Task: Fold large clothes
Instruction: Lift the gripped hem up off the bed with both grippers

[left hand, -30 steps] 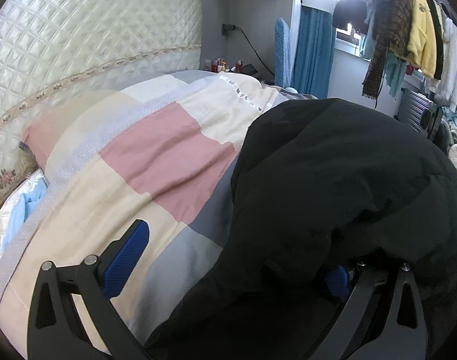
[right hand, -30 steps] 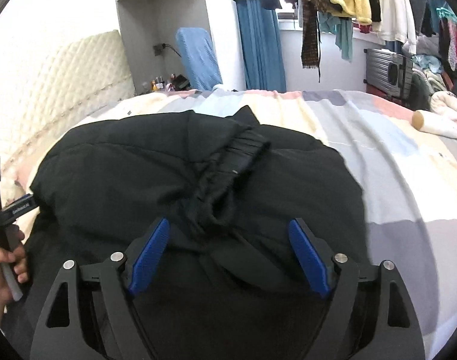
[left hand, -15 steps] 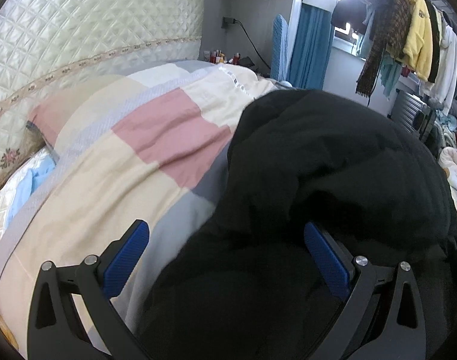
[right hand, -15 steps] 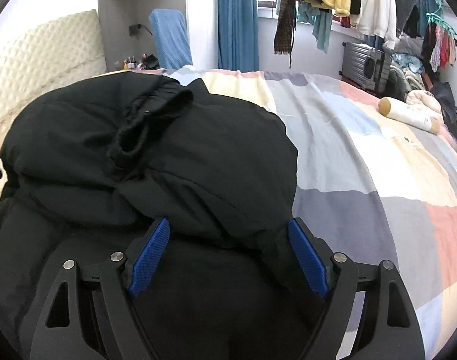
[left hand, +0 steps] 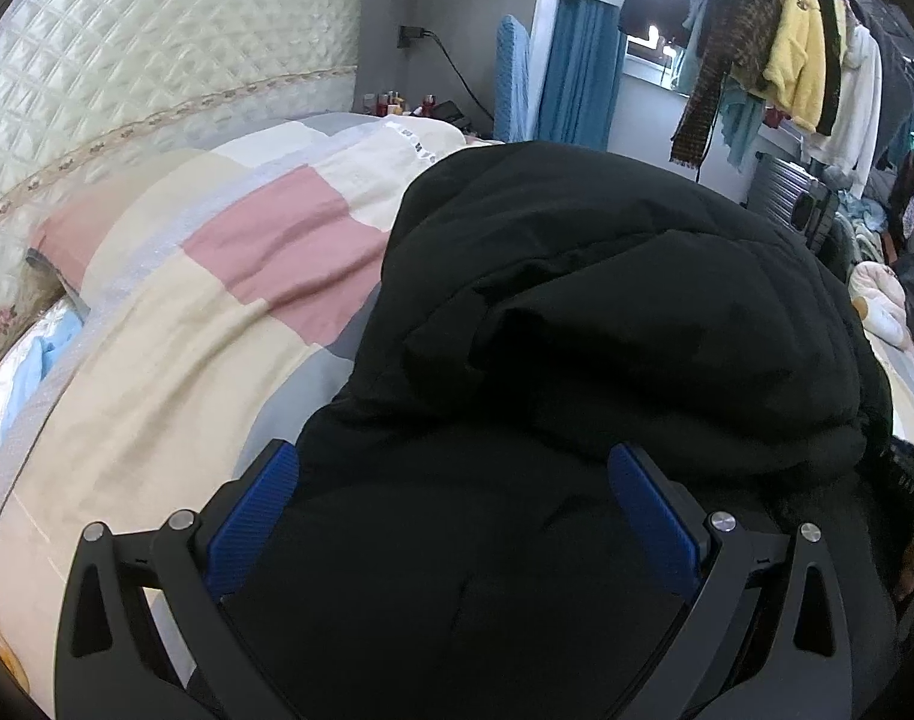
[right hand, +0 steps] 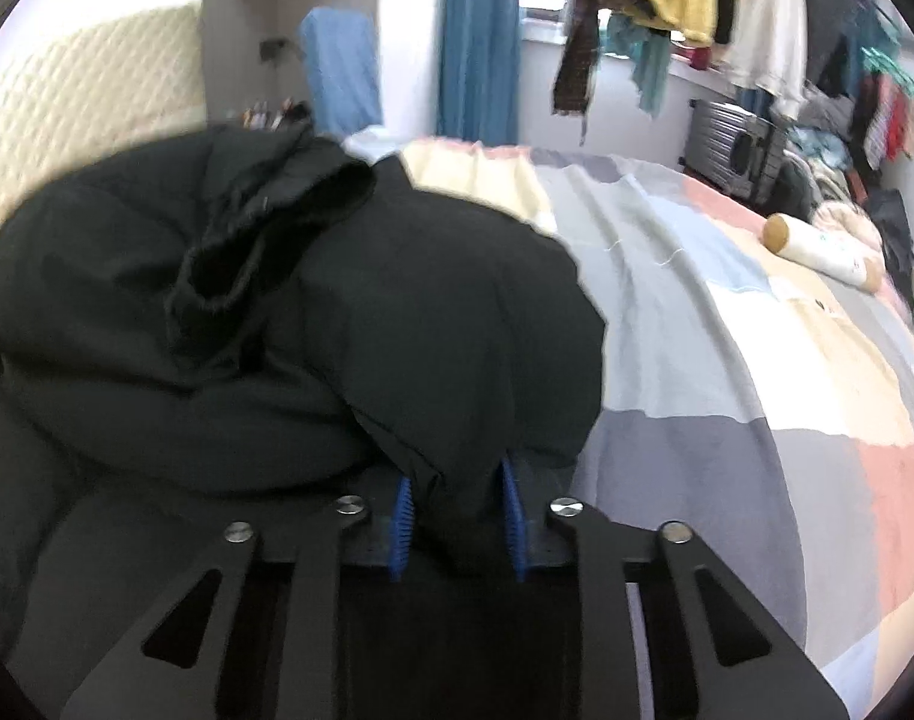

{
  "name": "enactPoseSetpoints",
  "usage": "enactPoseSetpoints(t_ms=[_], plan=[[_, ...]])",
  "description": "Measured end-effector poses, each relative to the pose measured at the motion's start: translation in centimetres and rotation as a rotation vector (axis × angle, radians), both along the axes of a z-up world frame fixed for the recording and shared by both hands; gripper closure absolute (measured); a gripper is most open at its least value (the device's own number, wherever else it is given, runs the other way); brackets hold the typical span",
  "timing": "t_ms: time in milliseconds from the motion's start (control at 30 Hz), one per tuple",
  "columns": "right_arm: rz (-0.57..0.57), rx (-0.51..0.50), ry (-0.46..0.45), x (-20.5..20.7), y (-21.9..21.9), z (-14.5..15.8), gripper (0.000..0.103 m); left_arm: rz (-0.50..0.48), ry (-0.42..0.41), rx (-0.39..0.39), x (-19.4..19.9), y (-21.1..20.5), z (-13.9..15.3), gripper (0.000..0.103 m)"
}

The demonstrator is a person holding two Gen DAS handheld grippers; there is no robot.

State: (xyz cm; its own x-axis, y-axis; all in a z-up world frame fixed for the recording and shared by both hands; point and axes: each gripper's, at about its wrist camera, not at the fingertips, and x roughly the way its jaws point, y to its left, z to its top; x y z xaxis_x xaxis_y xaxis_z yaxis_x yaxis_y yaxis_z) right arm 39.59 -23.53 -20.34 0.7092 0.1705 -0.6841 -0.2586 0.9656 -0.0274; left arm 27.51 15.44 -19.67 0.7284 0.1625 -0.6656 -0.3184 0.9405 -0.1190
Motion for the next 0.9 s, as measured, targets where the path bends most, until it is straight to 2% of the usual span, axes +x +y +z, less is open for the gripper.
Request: enactPoseSetpoints(t_ms=[133,333,533,667,900], plan=[[-0.048,0.049,-0.02,0.2,-1.0,0.6,0.086,-0.009,-0.003,-0.014,0.0,0.0,0.0,0.001],[-0.072,0.075,0.0,0.8,-1.7,-0.8,0.085,-0.024,-0.006,-0.027,-0.4,0.0,0.3,0.001],[-0.059,0.153,0.055,-0.6,-2.2,1.1,0.069,-0.053,-0.029,-0.043,-1.9,-0.4,2.6,0.001],[-0.043,0.222,0.027,-3.6,-2.3,4.4,0.069,-0.079,-0.066,-0.021,-4.4,-1.3,5.6,0.001],[0.025,0.283,-0.103,-11.0,-1.5,14.0,0.069,-0.097,-0.158,-0.02,-11.3,-1.1,12.4,0.001]])
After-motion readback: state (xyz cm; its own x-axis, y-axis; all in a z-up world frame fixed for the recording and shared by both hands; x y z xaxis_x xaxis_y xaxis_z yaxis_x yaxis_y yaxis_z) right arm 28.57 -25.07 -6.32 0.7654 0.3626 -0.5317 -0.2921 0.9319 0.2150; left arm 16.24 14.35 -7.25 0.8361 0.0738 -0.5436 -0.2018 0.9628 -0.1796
